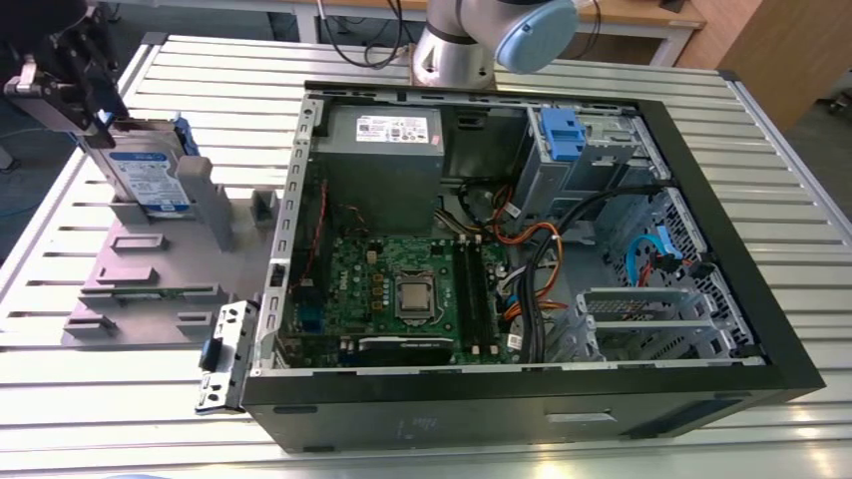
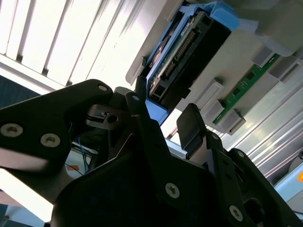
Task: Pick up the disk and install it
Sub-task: 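Pick up the disk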
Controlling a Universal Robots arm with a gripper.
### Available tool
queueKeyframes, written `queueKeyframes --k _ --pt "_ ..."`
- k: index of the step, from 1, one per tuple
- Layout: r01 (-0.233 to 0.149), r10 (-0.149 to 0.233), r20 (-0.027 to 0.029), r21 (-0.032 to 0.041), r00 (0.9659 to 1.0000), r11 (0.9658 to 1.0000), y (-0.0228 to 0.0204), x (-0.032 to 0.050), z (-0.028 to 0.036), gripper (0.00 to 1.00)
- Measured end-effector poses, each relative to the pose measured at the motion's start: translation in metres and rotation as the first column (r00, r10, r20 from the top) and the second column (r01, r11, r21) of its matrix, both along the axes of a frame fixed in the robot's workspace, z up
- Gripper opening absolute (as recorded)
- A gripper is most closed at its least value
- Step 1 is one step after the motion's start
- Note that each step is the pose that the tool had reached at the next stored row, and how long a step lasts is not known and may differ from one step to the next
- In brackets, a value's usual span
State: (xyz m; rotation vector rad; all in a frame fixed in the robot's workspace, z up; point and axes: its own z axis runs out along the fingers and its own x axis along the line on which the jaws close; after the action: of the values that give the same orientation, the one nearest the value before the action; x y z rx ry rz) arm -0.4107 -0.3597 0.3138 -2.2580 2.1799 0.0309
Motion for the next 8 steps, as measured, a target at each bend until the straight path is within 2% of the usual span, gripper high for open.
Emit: queueKeyframes --k 8 --pt "0.0 0.0 0.0001 0.0 1.0 1.0 0.0 -0.0002 -0.0015 0.53"
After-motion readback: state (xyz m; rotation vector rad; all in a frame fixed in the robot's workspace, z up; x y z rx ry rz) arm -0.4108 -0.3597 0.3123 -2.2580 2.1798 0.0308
